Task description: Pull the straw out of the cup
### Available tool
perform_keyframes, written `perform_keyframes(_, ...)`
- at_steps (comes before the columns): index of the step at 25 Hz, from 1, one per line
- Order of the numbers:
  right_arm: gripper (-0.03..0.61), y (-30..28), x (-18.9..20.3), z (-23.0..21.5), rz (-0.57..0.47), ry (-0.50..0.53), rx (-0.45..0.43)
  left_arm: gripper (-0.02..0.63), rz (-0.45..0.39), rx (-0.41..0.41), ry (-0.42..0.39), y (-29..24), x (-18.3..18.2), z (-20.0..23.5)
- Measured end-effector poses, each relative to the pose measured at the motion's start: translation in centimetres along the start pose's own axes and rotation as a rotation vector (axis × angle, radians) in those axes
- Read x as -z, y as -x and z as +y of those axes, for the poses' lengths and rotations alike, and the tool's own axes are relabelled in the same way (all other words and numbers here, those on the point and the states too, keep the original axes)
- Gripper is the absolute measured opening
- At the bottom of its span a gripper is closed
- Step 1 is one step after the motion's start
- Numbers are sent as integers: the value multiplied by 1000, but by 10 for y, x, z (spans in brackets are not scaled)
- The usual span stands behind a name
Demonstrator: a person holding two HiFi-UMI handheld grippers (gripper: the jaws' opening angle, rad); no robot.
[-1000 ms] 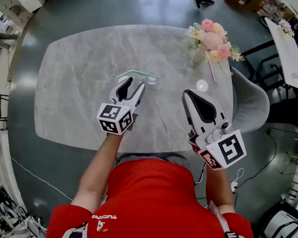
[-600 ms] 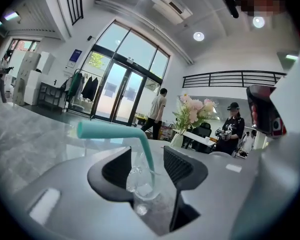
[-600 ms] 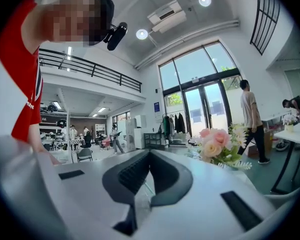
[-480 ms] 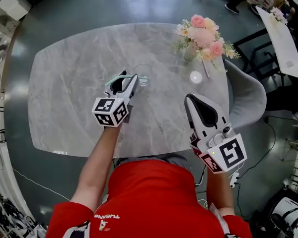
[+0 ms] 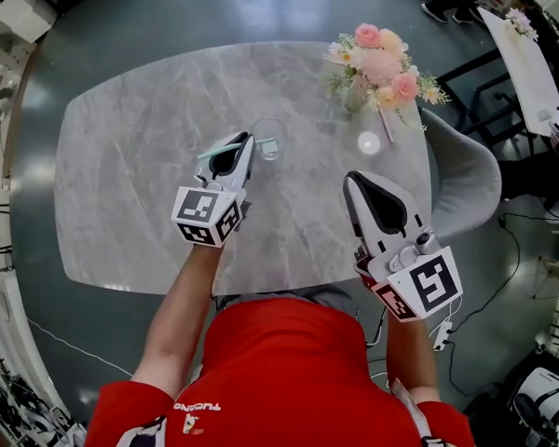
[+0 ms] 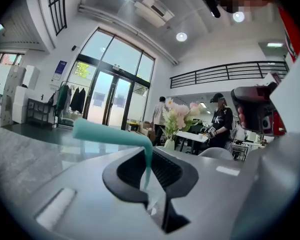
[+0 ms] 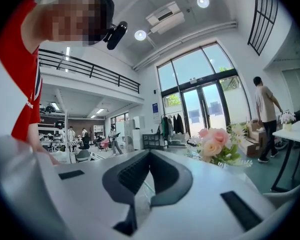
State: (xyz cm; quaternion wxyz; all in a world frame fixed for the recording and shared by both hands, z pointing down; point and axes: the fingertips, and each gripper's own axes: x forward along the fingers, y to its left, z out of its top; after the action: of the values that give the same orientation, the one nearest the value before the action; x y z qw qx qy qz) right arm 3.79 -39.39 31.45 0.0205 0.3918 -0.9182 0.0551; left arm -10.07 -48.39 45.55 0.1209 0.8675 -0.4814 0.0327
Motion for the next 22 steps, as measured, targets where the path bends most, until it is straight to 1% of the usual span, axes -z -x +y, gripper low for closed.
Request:
perform_keyframes(4, 0, -1, -2, 5, -12, 2, -9, 35, -51, 35, -90, 15, -34, -19)
perform_keyframes(7, 0, -1, -6, 11, -26, 5, -18, 35, -91, 61, -126, 33, -60, -34)
perform_keyframes(15, 0, 3, -16, 26, -61, 18, -40, 35, -188, 109, -153, 90, -117, -74)
perform_keyframes(22, 0, 10, -20, 36, -80, 34, -57, 35, -250, 117, -169, 130, -151, -97)
